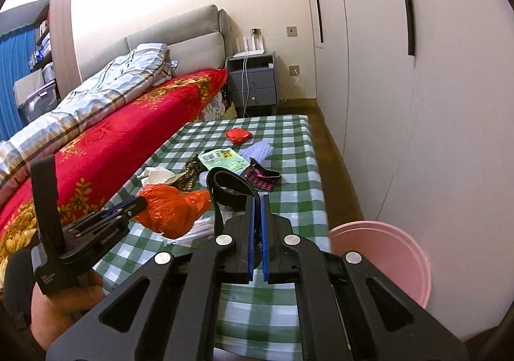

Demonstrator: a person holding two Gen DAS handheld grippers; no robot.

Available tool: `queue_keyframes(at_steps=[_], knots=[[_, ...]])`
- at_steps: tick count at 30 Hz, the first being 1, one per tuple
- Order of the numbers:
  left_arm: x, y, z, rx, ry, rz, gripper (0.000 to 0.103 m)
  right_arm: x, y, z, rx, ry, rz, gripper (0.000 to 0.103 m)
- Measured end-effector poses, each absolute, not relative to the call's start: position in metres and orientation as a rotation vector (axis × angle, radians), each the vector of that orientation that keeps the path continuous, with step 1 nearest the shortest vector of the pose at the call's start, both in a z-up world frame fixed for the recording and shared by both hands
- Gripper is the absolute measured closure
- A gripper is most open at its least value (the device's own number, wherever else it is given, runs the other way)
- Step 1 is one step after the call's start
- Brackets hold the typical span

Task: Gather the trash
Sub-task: 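Carry the orange bag and black strap over the pink bucket with both grippers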

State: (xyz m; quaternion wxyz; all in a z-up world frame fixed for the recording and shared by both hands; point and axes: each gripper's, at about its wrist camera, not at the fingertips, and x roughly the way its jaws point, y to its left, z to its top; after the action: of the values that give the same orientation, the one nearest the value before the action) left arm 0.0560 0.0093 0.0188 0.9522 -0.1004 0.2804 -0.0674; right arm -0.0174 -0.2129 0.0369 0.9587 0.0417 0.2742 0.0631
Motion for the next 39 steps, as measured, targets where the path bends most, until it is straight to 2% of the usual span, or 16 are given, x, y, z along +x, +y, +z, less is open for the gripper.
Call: queue_keyframes(at_steps=[19, 39], knots=[[0.055, -0.023, 0.025, -0.177, 0.551, -0.218, 0.091, -0.011, -0.291, 0.056, 0.049, 0.547, 0.012, 0.099], [0.069, -0.152, 0.019, -0.076, 0.54, -0.499, 0.091, 0.021, -0.35, 0.016, 0.227, 0.615, -0.222, 0.099]])
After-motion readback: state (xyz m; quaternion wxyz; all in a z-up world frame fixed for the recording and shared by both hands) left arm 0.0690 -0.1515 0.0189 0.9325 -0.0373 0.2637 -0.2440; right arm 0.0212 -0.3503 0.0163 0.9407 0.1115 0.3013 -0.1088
